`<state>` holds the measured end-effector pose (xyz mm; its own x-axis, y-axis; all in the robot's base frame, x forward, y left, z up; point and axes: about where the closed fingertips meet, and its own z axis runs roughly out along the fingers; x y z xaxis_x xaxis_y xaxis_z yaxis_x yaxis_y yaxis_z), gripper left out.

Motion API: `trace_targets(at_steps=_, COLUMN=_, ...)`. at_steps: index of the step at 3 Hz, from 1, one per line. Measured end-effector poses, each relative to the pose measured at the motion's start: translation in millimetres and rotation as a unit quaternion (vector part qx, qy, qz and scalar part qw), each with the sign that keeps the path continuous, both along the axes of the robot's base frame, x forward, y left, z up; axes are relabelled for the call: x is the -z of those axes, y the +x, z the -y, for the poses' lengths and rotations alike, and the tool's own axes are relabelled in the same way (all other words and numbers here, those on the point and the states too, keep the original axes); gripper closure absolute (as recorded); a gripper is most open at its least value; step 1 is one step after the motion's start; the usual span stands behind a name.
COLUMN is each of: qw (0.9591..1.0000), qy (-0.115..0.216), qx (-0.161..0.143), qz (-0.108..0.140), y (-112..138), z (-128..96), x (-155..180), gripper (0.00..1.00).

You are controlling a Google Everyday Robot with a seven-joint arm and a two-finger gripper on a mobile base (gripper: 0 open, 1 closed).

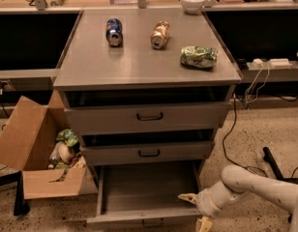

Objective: Close bottom drawer

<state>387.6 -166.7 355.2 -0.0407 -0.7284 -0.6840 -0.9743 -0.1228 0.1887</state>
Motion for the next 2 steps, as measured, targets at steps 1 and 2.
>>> trace_targets(at_steps=1, qw=0.9996, qy=-0.007, qx=0.01, qz=-0.026, y=-1, z=5, x=63, gripper=0.21)
trace_targets(at_steps=2, qw=0.9992, qy=-0.012, qx=0.019, qz=-0.035, y=-3, z=6, x=95, gripper=0.44)
